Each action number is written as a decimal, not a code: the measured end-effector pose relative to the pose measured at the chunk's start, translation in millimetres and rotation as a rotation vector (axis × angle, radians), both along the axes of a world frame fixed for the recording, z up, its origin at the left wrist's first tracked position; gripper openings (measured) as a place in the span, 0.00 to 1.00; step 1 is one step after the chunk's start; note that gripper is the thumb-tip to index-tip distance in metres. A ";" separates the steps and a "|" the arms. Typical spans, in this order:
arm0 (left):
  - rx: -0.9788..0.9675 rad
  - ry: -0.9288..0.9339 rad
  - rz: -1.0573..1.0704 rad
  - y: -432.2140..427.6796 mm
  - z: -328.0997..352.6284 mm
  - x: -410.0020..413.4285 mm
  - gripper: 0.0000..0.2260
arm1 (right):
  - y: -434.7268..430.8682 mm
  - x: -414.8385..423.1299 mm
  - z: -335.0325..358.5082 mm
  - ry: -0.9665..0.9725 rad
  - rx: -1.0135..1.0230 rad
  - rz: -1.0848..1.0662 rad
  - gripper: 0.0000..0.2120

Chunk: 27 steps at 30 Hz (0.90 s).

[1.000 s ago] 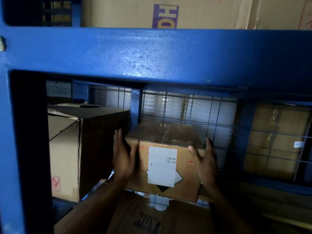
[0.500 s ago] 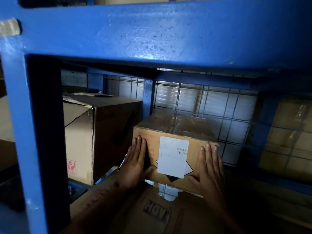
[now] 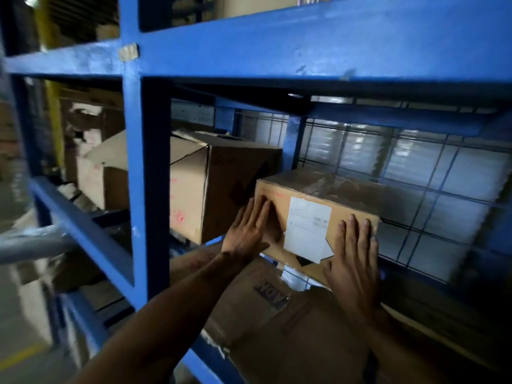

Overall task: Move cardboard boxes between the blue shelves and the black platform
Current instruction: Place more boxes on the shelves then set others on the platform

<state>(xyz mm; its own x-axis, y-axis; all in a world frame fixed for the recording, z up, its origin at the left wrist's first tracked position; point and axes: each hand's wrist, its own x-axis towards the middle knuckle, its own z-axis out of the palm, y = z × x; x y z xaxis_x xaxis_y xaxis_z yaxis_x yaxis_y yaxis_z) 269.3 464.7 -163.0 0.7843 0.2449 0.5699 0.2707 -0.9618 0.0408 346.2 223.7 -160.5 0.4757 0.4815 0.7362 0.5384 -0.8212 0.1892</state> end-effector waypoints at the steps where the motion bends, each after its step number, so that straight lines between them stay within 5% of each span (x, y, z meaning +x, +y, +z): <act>1: -0.004 0.012 0.037 -4.8 0.1 -9.3 0.45 | 2.0 -3.6 -0.7 0.032 0.003 0.025 0.38; 7: -0.189 -0.126 0.176 -47.2 -11.3 -113.0 0.42 | 37.0 -67.0 -5.3 0.409 0.029 0.295 0.39; 17: -0.268 -0.365 0.884 -139.6 -68.5 -458.4 0.34 | 96.1 -330.2 -22.6 0.600 -0.095 1.134 0.32; 22: -0.247 -0.412 1.375 -295.4 -84.4 -642.9 0.34 | 48.7 -489.7 -45.9 0.636 -0.251 1.471 0.37; 27: -0.217 -0.453 1.776 -518.1 -87.0 -741.5 0.32 | -70.6 -622.9 -65.4 0.727 -0.462 1.747 0.42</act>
<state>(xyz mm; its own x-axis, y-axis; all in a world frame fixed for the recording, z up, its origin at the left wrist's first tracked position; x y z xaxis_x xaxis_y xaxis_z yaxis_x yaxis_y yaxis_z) -472.2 -53.4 -250.0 -0.6333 0.6010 0.4876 0.7715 0.4403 0.4593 -276.7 153.1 -226.0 -0.5566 0.7534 0.3500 0.6383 0.6575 -0.4003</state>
